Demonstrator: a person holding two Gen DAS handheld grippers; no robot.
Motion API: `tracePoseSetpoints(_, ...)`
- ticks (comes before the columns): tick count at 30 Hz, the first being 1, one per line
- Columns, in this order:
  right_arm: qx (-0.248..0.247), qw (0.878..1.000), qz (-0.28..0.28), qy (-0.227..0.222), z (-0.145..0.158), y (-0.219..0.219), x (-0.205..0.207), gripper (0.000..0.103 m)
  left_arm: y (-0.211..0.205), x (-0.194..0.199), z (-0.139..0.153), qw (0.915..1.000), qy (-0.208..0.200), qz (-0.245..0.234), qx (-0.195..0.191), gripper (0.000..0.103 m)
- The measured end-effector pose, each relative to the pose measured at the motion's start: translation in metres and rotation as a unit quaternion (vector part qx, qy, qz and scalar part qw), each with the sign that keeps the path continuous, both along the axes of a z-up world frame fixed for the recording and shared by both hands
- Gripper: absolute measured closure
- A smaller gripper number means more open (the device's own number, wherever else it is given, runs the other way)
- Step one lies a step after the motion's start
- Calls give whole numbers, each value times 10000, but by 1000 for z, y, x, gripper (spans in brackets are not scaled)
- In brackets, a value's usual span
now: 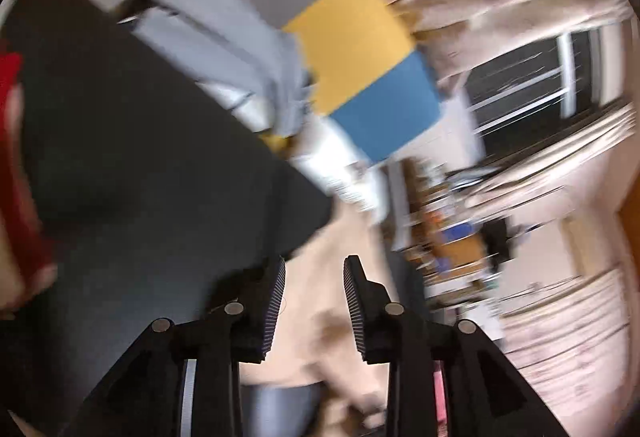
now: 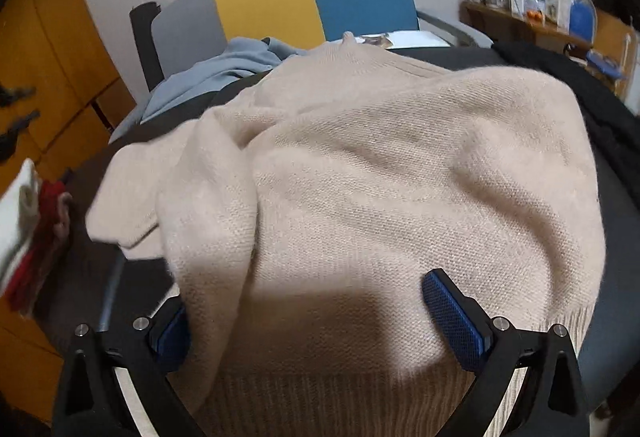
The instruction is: Fold clothes
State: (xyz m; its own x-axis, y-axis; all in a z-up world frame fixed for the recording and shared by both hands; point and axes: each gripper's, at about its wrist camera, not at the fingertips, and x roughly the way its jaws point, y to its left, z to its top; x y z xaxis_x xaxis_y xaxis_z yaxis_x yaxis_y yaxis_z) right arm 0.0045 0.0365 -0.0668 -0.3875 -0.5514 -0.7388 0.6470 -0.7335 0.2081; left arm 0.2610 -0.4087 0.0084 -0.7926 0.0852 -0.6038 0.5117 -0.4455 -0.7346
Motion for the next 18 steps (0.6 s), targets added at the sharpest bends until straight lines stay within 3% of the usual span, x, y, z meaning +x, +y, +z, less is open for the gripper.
tracePoseSetpoints(6, 200, 9987, 125, 463, -11, -4, 3, 0, 60, 12, -99, 9956, -625, -683, 147, 67)
tracePoseSetpoints(9, 372, 9967, 145, 700, -15, -8, 5, 0, 91, -1, -123, 9910, -864, -1016, -108, 66)
tracePoseSetpoints(12, 454, 9960, 130, 756, -15, -10, 5, 0, 110, -21, -125, 9892, -773, -1197, -347, 65)
tracePoseSetpoints(18, 387, 9957, 108, 840, -16, -9, 3, 0, 135, -55, -117, 9802, -997, -1255, -1161, 65)
